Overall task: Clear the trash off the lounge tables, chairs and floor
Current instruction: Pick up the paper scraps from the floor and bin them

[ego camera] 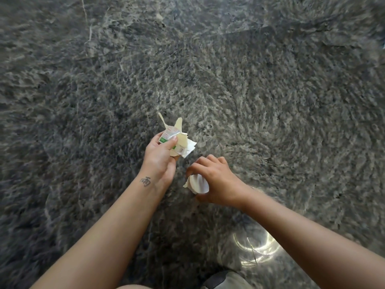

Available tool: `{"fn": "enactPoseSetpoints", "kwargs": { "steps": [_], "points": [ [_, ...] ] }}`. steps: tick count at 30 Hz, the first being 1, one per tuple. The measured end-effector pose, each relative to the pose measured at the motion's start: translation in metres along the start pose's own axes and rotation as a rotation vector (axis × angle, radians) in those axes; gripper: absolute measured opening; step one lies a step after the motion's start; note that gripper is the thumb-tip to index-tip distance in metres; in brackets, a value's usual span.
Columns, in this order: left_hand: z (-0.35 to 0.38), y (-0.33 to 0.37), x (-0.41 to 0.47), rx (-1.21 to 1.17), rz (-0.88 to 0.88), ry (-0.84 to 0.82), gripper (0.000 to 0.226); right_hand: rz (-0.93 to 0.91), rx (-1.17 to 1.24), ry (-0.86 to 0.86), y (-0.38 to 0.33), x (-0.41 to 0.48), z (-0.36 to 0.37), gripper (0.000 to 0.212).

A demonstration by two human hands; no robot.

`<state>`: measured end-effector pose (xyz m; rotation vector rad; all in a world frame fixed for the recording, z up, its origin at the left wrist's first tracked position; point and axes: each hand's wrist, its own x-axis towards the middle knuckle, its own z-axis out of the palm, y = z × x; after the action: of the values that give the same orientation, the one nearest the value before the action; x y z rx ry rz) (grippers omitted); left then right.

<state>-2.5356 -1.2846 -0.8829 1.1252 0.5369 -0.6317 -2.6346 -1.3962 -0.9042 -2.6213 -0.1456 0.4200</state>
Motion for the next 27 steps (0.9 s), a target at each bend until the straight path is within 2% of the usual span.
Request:
{"fn": "enactPoseSetpoints", "kwargs": {
  "steps": [5, 8, 14, 20, 24, 27],
  "points": [
    [-0.002, -0.002, -0.001, 0.084, 0.025, -0.014, 0.018, 0.211, 0.443, 0.321, 0.005, 0.002, -0.022, 0.041],
    [0.002, -0.005, -0.006, 0.158, -0.004, -0.068, 0.017, 0.206, 0.485, 0.482, 0.005, 0.007, -0.040, 0.045],
    [0.024, 0.001, -0.017, 0.341, -0.048, -0.304, 0.025, 0.079, 0.377, 0.472, 0.007, 0.012, -0.058, 0.046],
    [0.054, 0.024, -0.027, 0.106, -0.282, -0.506, 0.031, 0.145, 0.374, 0.505, 0.012, -0.006, -0.087, 0.051],
    [0.075, 0.031, -0.042, 0.384, -0.124, -0.583, 0.017, 0.171, 0.403, 0.532, 0.004, -0.025, -0.113, 0.051],
    [0.096, 0.034, -0.058, 0.483, -0.057, -0.550, 0.013, 0.195, 0.409, 0.551, 0.000, -0.043, -0.135, 0.052]
  ]
}}
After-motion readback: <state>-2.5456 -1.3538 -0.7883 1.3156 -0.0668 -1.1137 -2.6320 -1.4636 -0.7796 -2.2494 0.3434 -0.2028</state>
